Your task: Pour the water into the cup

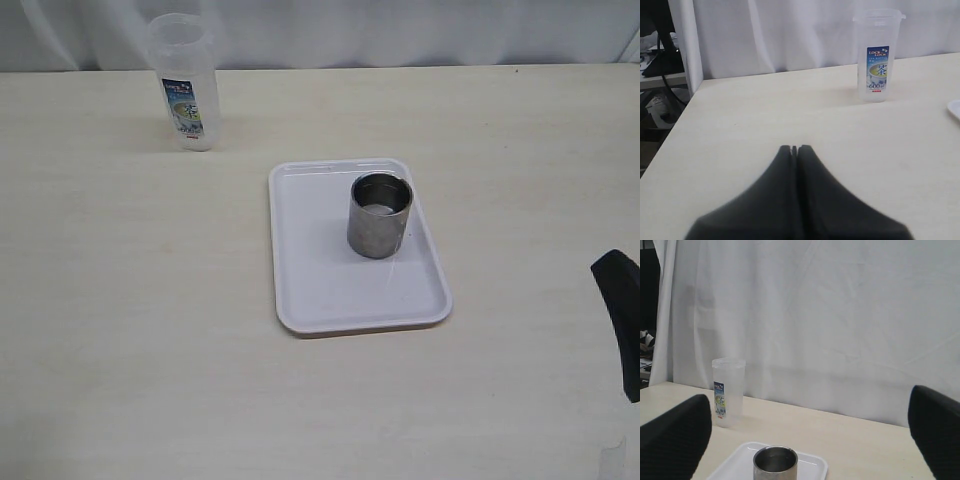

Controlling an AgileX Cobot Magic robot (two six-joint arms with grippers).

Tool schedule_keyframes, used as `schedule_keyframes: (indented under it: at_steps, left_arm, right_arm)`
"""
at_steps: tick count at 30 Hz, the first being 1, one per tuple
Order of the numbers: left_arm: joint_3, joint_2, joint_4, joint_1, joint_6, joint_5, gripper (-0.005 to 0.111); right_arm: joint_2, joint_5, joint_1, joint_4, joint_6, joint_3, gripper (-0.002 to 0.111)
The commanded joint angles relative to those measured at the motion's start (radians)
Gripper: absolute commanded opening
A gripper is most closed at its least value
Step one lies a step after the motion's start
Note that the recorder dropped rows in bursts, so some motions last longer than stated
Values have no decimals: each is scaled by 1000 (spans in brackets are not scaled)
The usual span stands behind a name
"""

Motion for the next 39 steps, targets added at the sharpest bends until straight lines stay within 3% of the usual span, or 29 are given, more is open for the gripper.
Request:
schedule_keyframes:
  at_steps: [1,26,29,32,34,39]
  left_arm:
    - [3,-2,4,4,-9,-3,0]
    - [3,-2,21,4,-9,7,0]
    - [3,-2,21,4,-9,7,0]
    - [3,-2,21,4,-9,7,0]
    - [3,-2,21,4,-9,7,0]
    - [3,-2,21,4,-9,7,0]
  right_arm:
    - [-5,3,-1,-3,4,3,110]
    - [-5,5,0,33,-18,3,110]
    - [-5,5,0,376,-367,3,110]
    - [-5,9,0,916,-897,3,110]
    - [-5,44,0,1076,-1113,3,110]
    - [-5,222,0,1079,-1203,3,110]
